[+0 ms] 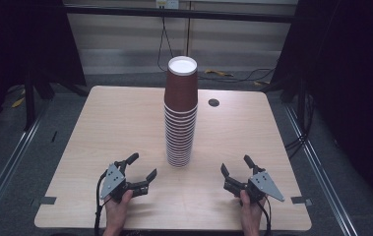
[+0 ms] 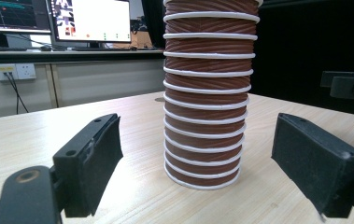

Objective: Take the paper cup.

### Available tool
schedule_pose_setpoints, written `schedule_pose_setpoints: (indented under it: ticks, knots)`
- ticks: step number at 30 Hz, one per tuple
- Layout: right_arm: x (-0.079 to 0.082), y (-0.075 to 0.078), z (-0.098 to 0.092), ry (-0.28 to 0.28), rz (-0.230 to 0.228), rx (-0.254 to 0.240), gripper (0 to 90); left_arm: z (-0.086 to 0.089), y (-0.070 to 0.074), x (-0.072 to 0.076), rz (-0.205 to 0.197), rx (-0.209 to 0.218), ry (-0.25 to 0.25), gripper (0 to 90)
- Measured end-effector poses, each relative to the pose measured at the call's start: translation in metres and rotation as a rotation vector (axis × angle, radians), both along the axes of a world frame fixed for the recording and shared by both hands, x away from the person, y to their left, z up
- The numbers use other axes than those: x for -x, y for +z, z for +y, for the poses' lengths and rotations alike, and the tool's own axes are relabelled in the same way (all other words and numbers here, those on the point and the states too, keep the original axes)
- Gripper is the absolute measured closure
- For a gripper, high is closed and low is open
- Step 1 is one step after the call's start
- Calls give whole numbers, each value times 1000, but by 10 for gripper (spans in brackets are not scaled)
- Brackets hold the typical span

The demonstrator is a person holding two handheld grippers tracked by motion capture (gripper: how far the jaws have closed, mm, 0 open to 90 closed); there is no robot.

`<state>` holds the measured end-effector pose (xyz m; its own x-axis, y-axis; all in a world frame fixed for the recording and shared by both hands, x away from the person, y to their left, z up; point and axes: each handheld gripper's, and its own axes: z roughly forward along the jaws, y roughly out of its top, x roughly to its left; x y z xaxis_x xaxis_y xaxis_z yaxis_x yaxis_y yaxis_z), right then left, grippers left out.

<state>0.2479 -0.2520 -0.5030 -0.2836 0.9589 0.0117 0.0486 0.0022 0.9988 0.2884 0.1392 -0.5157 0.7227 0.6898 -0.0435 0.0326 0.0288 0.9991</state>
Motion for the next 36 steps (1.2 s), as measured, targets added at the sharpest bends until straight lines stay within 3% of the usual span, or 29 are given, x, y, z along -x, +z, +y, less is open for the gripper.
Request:
schedule_pose_setpoints:
  ticks: [3, 9, 13, 16, 17, 18, 19, 20, 21, 23, 26, 28, 33, 34, 36]
  knots:
    - [-1, 0, -2, -3, 8, -14, 128, 0, 0, 0, 0, 0, -3, 156]
    - [-2, 1, 1, 4, 28, 17, 126, 0, 1, -2, 6, -10, -14, 156]
    - [-2, 2, -2, 24, 77, -29, 127, 0, 0, -1, 8, -6, -16, 156]
    - [-3, 2, -1, 49, 76, -35, 127, 0, 0, -1, 7, -4, -13, 156]
    - [-3, 2, 0, 45, 71, -35, 127, 0, 0, -1, 8, -3, -14, 156]
    - [-4, 3, 2, -7, 54, -31, 127, 0, 0, -1, 9, -3, -14, 156]
    - [-4, 3, 2, -7, 54, -31, 127, 0, 0, -1, 7, -4, -13, 156]
    - [-5, 4, 3, -57, 62, -29, 126, 0, 0, -1, 1, -8, -13, 156]
    - [-6, 6, 3, -70, 92, -39, 127, 0, 0, -1, 1, -8, -13, 156]
    - [-8, 8, 3, -39, 93, -62, 127, 0, 0, -1, 2, -9, -16, 156]
    - [-9, 13, 4, -5, 85, -38, 131, 0, 0, -1, 2, -7, -18, 156]
    - [-11, 19, 6, 61, 87, -35, 145, 0, 0, -1, 3, -8, -20, 156]
    - [-12, 31, 9, 109, 74, -27, 186, 0, 0, -1, 0, -8, -19, 156]
    - [-12, 36, 9, 132, 96, -26, 201, 1, 0, -1, -2, -9, -20, 156]
    - [-13, 40, 10, 135, 91, -25, 168, 1, 0, -1, -6, -8, -19, 156]
